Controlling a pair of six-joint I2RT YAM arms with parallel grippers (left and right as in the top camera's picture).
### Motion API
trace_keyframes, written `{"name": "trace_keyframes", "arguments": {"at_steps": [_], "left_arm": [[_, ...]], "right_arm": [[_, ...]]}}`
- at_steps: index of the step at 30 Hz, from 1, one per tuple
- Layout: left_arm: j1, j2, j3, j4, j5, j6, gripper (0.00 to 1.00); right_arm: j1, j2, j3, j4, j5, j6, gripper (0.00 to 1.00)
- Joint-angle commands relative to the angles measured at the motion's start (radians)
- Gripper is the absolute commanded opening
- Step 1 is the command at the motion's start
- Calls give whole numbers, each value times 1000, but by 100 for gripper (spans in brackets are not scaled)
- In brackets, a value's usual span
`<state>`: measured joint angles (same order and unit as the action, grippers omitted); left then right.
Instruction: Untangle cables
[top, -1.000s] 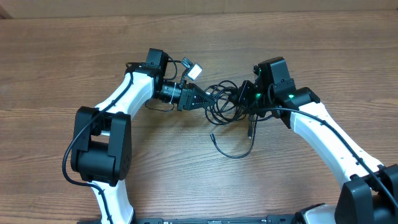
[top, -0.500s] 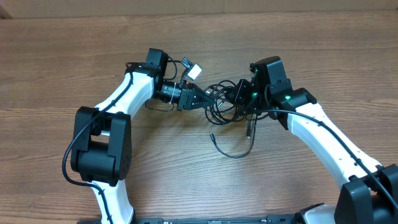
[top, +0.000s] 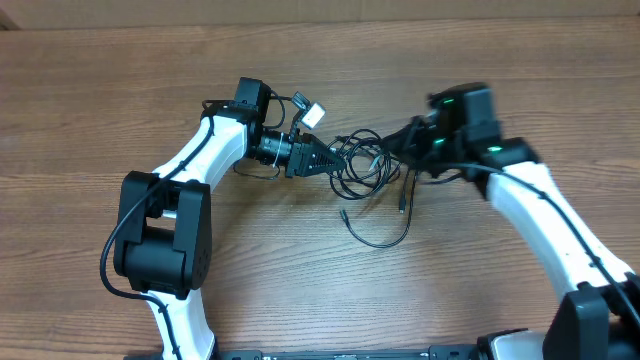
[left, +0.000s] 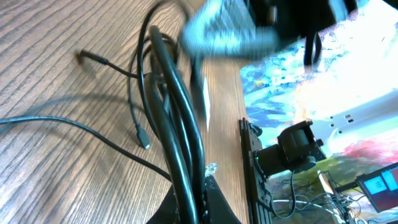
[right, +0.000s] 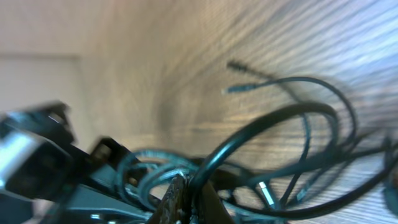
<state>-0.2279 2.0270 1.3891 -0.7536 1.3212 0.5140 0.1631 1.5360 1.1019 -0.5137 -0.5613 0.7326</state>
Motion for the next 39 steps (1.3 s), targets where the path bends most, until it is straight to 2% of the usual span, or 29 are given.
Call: {"name": "trace_keyframes", "arguments": {"at_steps": [1,3,5,7,8,15,19,22,25,26,29,31,34,39], "left_arm": [[-3,-7,17,3,13,-6,4],[-3,-7,17,3,13,-6,4],[-3,-7,17,3,13,-6,4],[-3,-7,17,3,13,-6,4],[-3,-7,17,3,13,-6,4],[-3,-7,17,4,2,-6,4],[-3,-7,17,9,-8,-6,4],[-3,-7,17,20,-52,-20,4],[-3,-7,17,66,-142,-138,4],[-3,-7,17,98,-278,-262,5],[-3,-7,17,108,-471,-409,8],[-3,-7,17,106,-549,-467,8],[-3,-7,17,104,-555,-470,7],[-3,-7,17,103,-486,-439,4]], "right_arm": [[-82,-36,19,8,-91,-7,4],[-121,-36,19,19,-52,-2,4],[-146,-36,19,32,16,26,11],[-164,-36,19,38,93,53,21],[-168,-36,19,38,124,54,30],[-164,-36,19,-59,168,51,43],[-145,-36,18,-180,167,12,42],[-124,-36,17,-273,167,-54,35],[-98,-36,17,-357,168,-105,26],[-71,-36,16,-398,168,-123,23],[-30,-36,16,-411,168,-133,22],[-4,-36,16,-404,168,-132,22],[32,-36,16,-371,168,-132,20],[76,-36,16,-312,168,-126,15]]}}
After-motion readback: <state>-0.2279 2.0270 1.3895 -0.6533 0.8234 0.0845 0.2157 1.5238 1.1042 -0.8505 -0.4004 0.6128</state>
